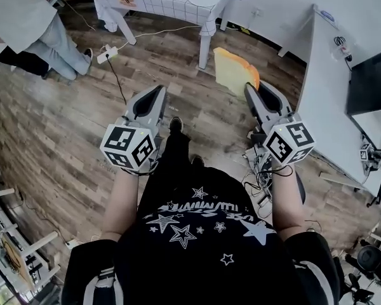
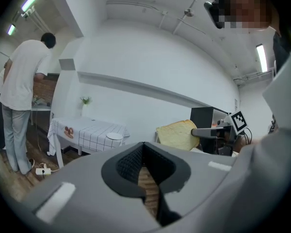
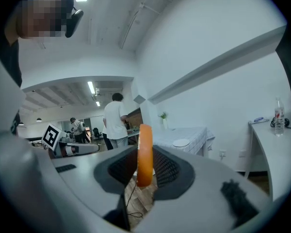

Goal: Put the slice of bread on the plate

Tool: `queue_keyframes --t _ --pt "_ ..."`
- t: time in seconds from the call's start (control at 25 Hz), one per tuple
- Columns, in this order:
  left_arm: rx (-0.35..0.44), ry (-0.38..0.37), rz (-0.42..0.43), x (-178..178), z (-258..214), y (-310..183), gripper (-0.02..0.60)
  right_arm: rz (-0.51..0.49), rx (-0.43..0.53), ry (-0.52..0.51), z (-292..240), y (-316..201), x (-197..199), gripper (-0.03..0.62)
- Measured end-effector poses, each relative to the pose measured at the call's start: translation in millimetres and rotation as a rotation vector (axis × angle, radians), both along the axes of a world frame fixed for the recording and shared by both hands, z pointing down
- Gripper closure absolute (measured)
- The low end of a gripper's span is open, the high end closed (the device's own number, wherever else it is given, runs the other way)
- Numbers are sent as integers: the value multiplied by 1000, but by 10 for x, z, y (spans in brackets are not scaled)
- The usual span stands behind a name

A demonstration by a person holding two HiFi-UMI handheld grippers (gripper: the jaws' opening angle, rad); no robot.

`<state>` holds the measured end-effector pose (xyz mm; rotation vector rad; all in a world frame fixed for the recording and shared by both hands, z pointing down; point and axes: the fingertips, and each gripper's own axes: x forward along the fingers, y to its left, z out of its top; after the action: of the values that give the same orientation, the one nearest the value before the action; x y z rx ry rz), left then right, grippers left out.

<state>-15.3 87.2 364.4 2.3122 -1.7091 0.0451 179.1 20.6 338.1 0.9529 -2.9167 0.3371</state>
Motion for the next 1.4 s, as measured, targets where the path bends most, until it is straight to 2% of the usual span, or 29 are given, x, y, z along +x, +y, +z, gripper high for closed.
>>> queue_keyframes --t 0.36,0.84,1.4 --pt "-1 21 40 -108 42 -587 572 66 -33 12 36 -566 -106 497" --pt "-9 41 57 -725 50 -1469 572 102 -67 43 103 -1415 -670 497" --pt "10 76 154 -1406 -31 -2369 572 191 -69 112 16 -2147 -1310 497"
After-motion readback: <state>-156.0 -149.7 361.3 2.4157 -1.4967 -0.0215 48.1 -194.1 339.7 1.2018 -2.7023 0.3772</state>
